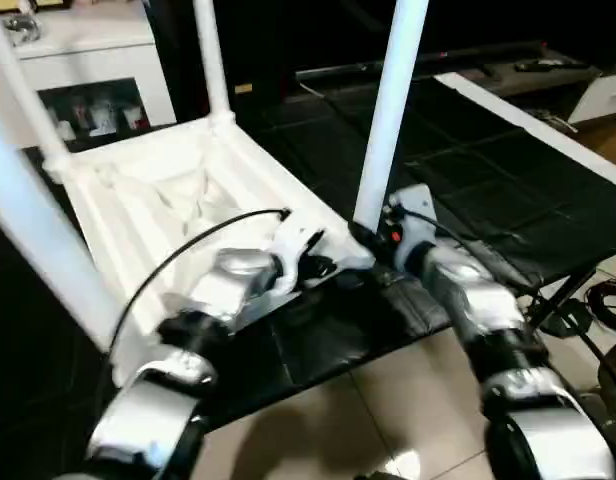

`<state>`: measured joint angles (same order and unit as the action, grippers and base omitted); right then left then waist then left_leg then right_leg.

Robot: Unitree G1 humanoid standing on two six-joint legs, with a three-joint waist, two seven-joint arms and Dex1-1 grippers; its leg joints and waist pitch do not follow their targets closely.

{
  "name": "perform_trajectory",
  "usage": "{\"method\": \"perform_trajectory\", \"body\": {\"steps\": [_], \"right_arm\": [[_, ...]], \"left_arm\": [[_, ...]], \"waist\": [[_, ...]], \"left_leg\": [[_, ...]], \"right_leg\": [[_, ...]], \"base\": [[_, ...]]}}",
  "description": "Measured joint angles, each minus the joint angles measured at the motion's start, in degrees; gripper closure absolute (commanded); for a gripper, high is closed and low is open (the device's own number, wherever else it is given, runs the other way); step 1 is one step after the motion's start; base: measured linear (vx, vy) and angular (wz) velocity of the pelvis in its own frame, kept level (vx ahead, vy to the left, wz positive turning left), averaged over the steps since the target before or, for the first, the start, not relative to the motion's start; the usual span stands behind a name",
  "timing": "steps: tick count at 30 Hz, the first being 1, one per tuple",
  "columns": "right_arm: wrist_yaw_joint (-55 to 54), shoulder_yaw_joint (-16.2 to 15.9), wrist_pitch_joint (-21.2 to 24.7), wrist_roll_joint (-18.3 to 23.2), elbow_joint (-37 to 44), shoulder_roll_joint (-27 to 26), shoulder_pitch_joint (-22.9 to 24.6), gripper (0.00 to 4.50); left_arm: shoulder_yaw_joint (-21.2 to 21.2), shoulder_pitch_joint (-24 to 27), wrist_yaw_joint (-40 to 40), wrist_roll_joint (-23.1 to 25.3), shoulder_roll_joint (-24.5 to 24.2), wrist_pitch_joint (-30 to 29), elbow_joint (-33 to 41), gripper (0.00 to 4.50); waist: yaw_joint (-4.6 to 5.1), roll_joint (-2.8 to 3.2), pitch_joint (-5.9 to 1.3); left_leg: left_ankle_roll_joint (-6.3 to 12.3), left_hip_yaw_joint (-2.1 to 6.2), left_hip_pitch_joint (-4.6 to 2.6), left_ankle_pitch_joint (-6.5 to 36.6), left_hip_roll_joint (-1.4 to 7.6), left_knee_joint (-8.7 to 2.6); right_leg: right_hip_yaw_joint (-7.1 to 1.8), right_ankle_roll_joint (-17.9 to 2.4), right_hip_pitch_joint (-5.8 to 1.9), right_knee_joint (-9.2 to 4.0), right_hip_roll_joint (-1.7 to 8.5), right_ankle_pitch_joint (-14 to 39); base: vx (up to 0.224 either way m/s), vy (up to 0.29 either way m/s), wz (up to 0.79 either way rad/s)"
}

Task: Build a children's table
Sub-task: Rotate leg to tighten

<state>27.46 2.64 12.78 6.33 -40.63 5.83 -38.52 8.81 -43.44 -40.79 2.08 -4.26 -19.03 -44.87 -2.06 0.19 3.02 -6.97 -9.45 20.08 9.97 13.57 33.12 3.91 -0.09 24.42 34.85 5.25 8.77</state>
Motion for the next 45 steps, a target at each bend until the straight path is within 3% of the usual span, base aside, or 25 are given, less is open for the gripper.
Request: {"method": "perform_trajectory", "body": {"steps": [10,14,23,29,35,40,41,45], "right_arm": [[3.9,-0.4,-2.4,0.3,3.0,0.3,3.2,0.98],[11.4,-2.1,-3.1,0.5,4.7,4.3,5.6,0.73],[35.0,-5.4,-1.6,5.8,11.5,14.4,9.5,0.02],[47.9,-7.7,0.8,7.5,13.1,21.1,9.5,0.02],[52.7,-10.2,-1.0,6.9,11.5,21.5,8.7,0.02],[56.3,-12.0,-2.1,6.9,11.2,21.6,8.2,0.02],[56.8,-12.2,-2.2,6.9,11.2,21.6,8.2,0.29],[58.9,-12.8,-2.5,6.9,10.9,21.6,8.2,0.42]], "left_arm": [[1.5,0.0,-4.3,0.7,-1.8,2.0,0.3,4.5],[3.5,0.1,-9.7,0.6,-3.8,4.3,0.5,4.5],[7.4,1.3,-25.8,0.1,-10.3,9.5,3.0,4.5],[9.3,2.7,-36.2,-1.4,-14.2,11.3,5.0,4.5],[12.0,2.8,-42.0,-1.5,-15.1,12.5,6.6,4.5],[13.1,2.9,-44.3,-1.4,-15.7,13.1,7.6,4.5],[13.3,2.9,-44.7,-1.4,-15.8,13.1,7.7,4.5],[13.8,3.4,-45.2,-1.4,-16.0,13.1,9.1,4.5]], "waist": [[-0.21,-0.02,0.01],[-1.4,-0.01,0.02],[-4.33,0.0,0.03],[-5.28,-0.02,0.04],[-6.24,-0.03,0.04],[-6.33,-0.03,0.04],[-6.32,-0.03,0.04],[-6.31,-0.03,0.04]], "left_leg": [[0.01,-0.03,0.03,0.0,0.0,-0.19],[0.02,-0.03,0.19,0.0,0.02,-0.24],[0.06,-0.19,0.52,0.0,0.1,0.05],[0.06,-0.23,0.65,0.0,0.17,0.19],[0.07,-0.23,0.86,0.0,0.27,0.5],[0.12,-0.23,1.01,-0.1,0.27,0.62],[0.13,-0.23,1.02,-0.1,0.27,0.64],[0.13,-0.23,1.03,-0.1,0.28,0.64]], "right_leg": [[0.01,0.0,0.09,-0.03,-0.01,0.0],[0.01,-0.4,0.26,-0.02,-0.01,-0.2],[-0.05,-0.4,0.52,-0.01,0.06,-0.3],[-0.05,-0.4,0.51,0.05,0.07,-0.3],[-0.09,-0.4,0.5,0.16,0.07,-0.3],[-0.12,-0.4,0.48,0.19,0.09,-0.3],[-0.12,-0.4,0.48,0.19,0.09,-0.3],[-0.1,-0.4,0.49,0.19,0.08,-0.3]], "base": [[0.0,0.0,0.0],[0.0,0.0,0.0],[0.0,0.0,0.0],[0.0,0.0,0.0],[0.0,0.0,0.0],[0.0,0.0,0.0],[0.0,0.0,0.0],[0.0,0.0,0.0]]}}
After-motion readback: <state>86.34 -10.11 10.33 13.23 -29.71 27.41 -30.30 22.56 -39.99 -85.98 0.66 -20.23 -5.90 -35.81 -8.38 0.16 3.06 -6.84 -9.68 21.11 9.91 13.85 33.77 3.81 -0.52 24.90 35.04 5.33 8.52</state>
